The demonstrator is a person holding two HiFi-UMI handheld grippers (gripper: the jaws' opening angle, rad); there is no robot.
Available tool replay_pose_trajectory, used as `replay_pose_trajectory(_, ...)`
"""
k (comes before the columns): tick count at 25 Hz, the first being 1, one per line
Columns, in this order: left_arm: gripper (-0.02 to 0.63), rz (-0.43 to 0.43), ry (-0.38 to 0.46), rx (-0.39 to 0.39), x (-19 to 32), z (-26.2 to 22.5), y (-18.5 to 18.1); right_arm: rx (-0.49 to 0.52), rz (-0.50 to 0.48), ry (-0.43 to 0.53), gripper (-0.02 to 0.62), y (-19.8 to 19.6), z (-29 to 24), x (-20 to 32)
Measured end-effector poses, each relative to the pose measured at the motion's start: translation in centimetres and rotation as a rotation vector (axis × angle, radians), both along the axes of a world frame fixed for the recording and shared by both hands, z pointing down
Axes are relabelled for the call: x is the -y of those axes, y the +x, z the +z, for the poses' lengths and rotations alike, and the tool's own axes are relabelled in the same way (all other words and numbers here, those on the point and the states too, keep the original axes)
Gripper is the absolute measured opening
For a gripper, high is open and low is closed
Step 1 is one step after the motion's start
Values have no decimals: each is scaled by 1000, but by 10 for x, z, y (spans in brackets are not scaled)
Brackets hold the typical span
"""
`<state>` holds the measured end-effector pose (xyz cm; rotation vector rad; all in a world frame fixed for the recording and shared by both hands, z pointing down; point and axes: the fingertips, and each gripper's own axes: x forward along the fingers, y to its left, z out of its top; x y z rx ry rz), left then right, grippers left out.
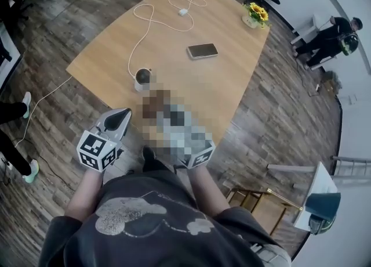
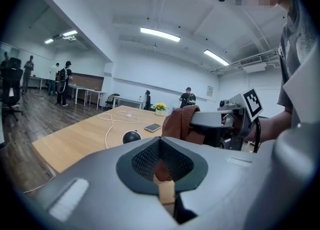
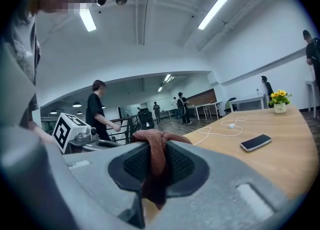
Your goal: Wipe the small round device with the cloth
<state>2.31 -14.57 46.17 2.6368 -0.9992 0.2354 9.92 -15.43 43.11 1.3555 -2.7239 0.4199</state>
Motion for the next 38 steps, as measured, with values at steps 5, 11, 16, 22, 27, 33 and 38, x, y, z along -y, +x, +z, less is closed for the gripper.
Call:
replay_pose_trajectory(5,17,-90,10,-4,25,-3,-14,-39,-89,24,54,-13,-1,51)
replay_pose_trajectory(11,18,-136,25,-8,44,-3,-12,-74,-204,-52,54,-41,34,98)
replay_pose_trajectory(16,18,-194,0,5,52,6,-21,-111,-208,-100,54,-45,57,113)
replay_pose_trajectory(22,17,-211,-35,20,55,18,-17,-90,-174,-173,54,-17,76,112)
replay_pose_trajectory(27,17,-189,-45,16,58,23,-15,-82,-105,-219,54,10,90,105)
replay_pose_trajectory(33,17,-144,-54,19,63,22,-11,-89,-30,-249,54,39,96,95)
replay_pose_trajectory(38,17,-109,-46,22,67,17,-12,-65,-92,-177,54,21,67,78)
